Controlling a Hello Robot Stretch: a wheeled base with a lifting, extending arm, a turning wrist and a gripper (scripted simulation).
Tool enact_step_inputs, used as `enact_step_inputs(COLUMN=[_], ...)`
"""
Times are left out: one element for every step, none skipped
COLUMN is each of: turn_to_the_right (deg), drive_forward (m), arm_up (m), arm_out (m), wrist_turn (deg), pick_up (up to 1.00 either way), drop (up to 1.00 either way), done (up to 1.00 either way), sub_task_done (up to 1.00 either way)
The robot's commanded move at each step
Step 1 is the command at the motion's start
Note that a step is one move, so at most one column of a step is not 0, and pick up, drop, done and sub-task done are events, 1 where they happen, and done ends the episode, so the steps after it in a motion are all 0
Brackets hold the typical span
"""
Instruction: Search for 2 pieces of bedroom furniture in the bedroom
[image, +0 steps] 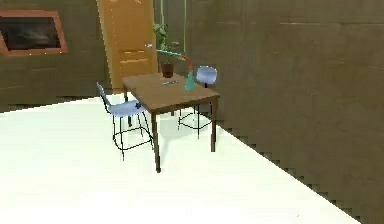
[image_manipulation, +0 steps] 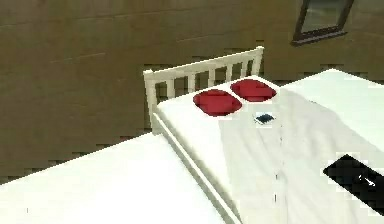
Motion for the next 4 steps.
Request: enact_step_inputs(turn_to_the_right=[-21.0, 0.0, 45.0, 45.0], drive_forward=[0.0, 0.1, 0.0, 0.0], arm_up=[0.0, 0.0, 0.0, 0.0], arm_out=[0.0, 0.0, 0.0, 0.0], wrist_turn=[0.0, 0.0, 0.0, 0.0], pick_up=[0.0, 0.0, 0.0, 0.0], drop=[0.0, 0.0, 0.0, 0.0], done=[0.0, 0.0, 0.0, 0.0], sub_task_done=[0.0, 0.0, 0.0, 0.0])
